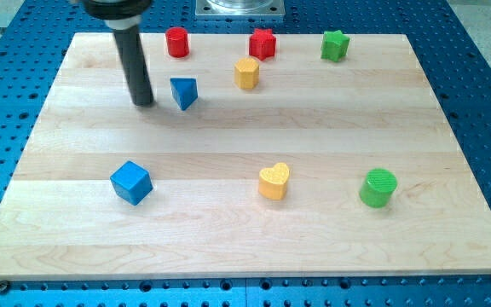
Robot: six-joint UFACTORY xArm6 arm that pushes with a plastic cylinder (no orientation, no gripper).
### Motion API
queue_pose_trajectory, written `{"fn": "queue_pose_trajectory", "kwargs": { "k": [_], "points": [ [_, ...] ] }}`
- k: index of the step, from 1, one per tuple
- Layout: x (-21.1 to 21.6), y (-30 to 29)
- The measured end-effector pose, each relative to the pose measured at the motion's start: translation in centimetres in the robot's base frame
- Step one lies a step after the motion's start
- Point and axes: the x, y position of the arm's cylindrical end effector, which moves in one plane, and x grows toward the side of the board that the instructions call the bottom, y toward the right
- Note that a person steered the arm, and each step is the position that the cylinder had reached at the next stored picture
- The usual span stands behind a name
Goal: Move yellow heart to the bottom of the blue triangle
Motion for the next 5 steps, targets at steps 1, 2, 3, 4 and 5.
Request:
{"fn": "queue_pose_trajectory", "kwargs": {
  "k": [1, 2, 3, 4, 5],
  "points": [
    [-0.1, 7.7],
    [1.0, 12.1],
    [1.4, 9.7],
    [6.9, 9.9],
    [9.3, 17.9]
  ]
}}
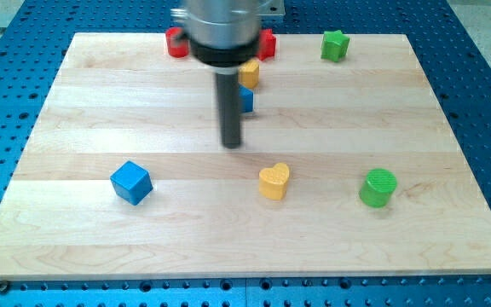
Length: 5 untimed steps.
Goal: Move yellow heart to the bottom of the blue triangle
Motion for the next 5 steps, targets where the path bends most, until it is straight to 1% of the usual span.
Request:
{"fn": "queue_pose_trajectory", "kwargs": {
  "k": [1, 2, 3, 4, 5],
  "points": [
    [1.6, 7.2],
    [7.4, 7.5],
    [8.1, 1.0],
    [10.5, -0.1],
    [11.2, -3.2]
  ]
}}
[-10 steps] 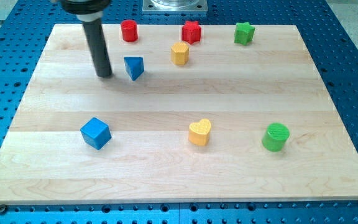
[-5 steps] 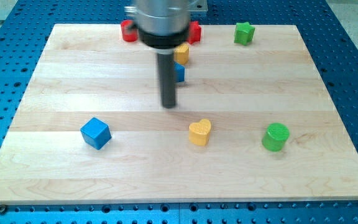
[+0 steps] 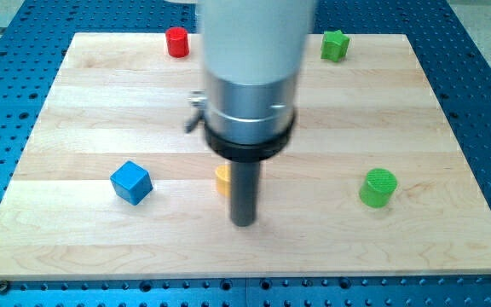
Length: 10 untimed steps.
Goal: Move yellow heart to the bottom of the blue triangle
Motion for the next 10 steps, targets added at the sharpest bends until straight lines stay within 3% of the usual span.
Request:
{"fn": "queue_pose_trajectory", "kwargs": {
  "k": [1, 2, 3, 5, 6, 8, 10],
  "points": [
    [-5.0, 1.7],
    [-4.7, 1.8],
    [-2.8, -2.4],
    [-6.4, 0.4],
    [-8.7, 0.0],
    [-9.0, -4.4],
    [-10.7, 0.5]
  ]
}}
